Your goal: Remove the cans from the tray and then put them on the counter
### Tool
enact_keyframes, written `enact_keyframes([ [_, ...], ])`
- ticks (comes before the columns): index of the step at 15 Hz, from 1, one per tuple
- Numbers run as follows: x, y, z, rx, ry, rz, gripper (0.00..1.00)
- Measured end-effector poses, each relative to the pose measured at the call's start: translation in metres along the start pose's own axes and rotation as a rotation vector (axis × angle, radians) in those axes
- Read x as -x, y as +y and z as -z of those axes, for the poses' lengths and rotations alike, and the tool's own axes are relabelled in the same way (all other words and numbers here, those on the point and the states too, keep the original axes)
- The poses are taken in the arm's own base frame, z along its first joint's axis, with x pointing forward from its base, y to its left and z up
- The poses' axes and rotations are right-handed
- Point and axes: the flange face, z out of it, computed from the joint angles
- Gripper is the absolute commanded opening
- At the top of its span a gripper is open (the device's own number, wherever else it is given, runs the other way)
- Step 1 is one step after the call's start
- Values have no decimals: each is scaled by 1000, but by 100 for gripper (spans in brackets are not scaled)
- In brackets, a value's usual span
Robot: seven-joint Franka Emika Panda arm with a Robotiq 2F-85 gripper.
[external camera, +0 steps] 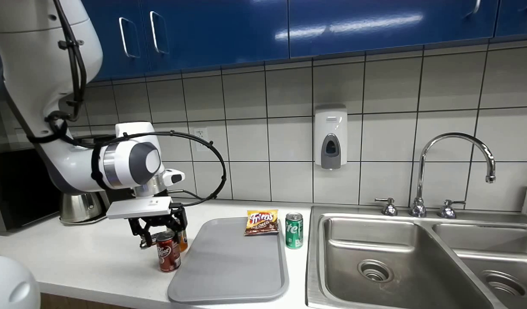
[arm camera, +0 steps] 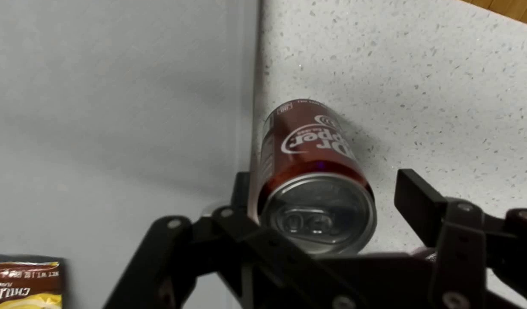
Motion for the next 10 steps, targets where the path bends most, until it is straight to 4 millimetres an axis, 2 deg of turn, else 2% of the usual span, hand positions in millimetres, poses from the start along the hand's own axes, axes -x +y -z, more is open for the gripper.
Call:
enact_keyframes([
  [10, -6, 1, 9, 2, 26, -6, 100],
])
